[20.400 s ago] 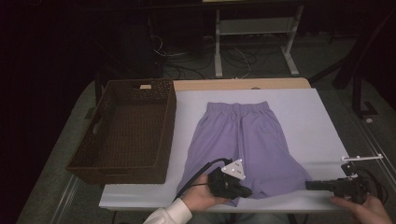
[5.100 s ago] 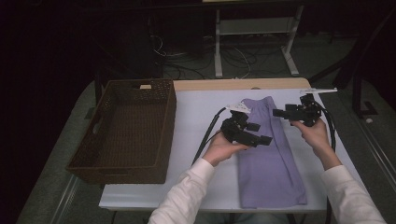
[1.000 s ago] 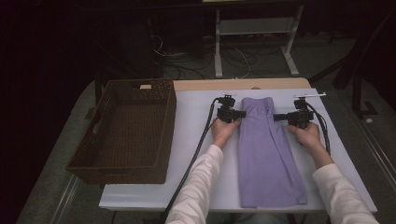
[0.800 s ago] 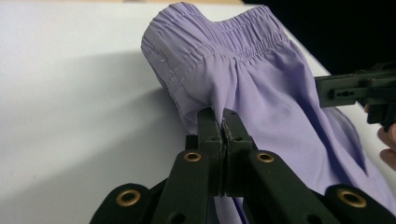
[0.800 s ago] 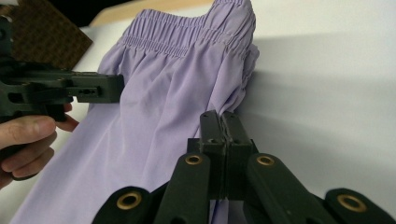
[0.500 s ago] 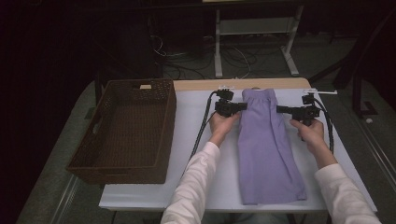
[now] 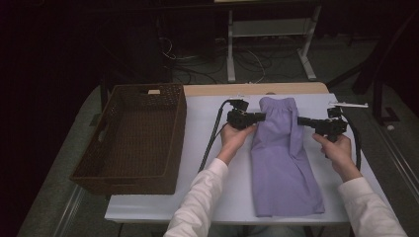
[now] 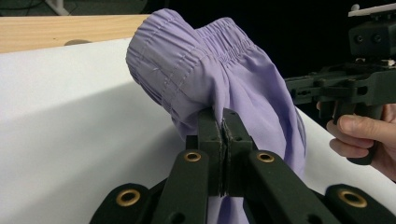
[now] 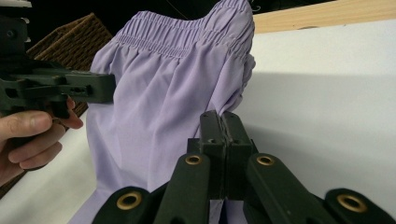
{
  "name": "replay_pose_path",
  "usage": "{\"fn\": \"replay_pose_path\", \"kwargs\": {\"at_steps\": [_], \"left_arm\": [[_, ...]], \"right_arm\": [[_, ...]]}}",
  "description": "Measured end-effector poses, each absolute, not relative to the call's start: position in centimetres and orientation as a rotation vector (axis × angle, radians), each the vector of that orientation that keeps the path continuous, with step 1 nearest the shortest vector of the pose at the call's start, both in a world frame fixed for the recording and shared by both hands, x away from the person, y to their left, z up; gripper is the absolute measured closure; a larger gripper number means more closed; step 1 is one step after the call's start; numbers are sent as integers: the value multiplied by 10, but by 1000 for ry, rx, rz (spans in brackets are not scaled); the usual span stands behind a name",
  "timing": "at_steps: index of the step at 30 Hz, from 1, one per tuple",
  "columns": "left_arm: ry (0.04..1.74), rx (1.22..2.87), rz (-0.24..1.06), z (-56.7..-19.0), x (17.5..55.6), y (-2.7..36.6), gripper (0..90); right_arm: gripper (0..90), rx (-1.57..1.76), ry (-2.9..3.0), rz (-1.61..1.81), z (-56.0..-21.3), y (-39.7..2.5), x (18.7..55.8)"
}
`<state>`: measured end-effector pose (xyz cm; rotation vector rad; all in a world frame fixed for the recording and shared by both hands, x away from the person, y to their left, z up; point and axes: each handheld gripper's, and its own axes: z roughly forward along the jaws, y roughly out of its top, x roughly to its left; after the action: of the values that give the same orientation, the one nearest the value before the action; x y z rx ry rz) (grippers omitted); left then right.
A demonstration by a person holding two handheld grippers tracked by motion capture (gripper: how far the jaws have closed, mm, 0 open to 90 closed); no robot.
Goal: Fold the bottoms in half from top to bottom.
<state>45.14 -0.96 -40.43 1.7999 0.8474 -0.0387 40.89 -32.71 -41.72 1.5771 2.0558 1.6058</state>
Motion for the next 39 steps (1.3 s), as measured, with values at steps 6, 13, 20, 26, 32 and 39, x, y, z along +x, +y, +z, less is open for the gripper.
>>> {"fn": "replay_pose_path", "kwargs": {"at_steps": [6,13,20,26,32,39], "left_arm": [[814,1806,-46,-400,440,-9,882],[790,1813,-54,-396,432,-8,882],[756,1826,-62,-395,420,-8,882],[741,1834,-65,-394,412,-7,882],[726,1838,-83,-399,398,-4,881],[724,1855,-96,-405,387,-1,882]], "right_arm": [[883,1565,2056,1599,-414,-330,397],[884,1557,2052,1613,-408,-334,384],[883,1550,2065,1603,-408,-334,370],[883,1536,2075,1591,-407,-332,358],[883,1540,2092,1580,-409,-331,348],[883,1523,2131,1530,-410,-326,334]]}}
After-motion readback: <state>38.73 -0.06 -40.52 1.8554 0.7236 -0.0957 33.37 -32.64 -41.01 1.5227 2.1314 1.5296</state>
